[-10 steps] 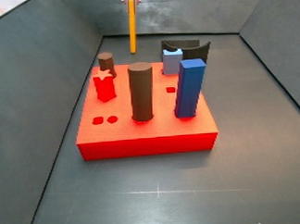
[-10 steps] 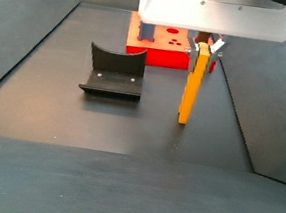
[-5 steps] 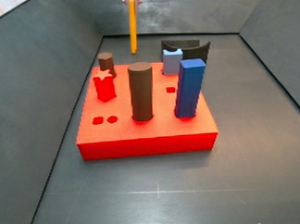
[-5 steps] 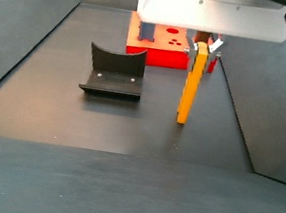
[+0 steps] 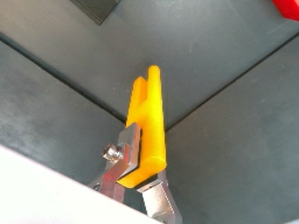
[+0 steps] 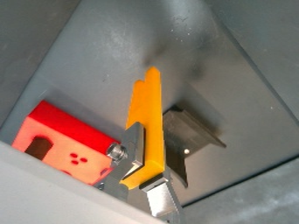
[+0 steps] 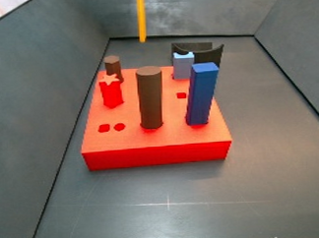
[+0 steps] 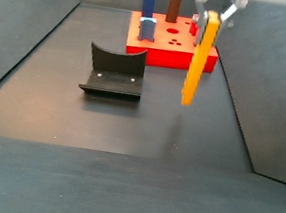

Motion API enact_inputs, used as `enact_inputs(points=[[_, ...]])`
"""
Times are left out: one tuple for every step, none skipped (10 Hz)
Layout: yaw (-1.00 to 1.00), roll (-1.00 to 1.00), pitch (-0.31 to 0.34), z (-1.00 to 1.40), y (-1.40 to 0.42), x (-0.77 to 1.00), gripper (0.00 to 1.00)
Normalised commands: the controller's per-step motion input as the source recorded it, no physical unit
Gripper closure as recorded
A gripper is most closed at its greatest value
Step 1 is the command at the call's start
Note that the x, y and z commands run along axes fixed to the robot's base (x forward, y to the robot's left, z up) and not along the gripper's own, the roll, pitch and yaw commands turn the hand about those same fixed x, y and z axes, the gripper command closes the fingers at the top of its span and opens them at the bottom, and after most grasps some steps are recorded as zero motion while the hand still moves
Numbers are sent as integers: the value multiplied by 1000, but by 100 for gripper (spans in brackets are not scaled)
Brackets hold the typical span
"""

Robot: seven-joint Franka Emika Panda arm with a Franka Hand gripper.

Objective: Pick up the square-circle object. Move up. Rotate the square-circle object. Move to above the board. Insert the square-circle object.
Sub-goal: Rotate the square-circle object.

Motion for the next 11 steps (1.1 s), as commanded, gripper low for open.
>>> enact_inputs(points=[[0, 0, 0, 655, -1000, -111, 100], [7, 13, 2, 615, -1000, -115, 100], [9, 27, -9, 620, -1000, -127, 100], [12, 56, -14, 587, -984, -123, 100], [15, 72, 12, 356, -700, -77, 100], [16, 78, 27, 180, -478, -42, 100], [18, 74, 31, 83, -250, -11, 100], [-1000, 29, 18, 0, 0, 0, 100], [-1000, 25, 18, -3, 25, -3, 100], [-1000, 22, 18, -2, 29, -1, 100], [-1000, 22, 19, 0, 25, 2, 100]])
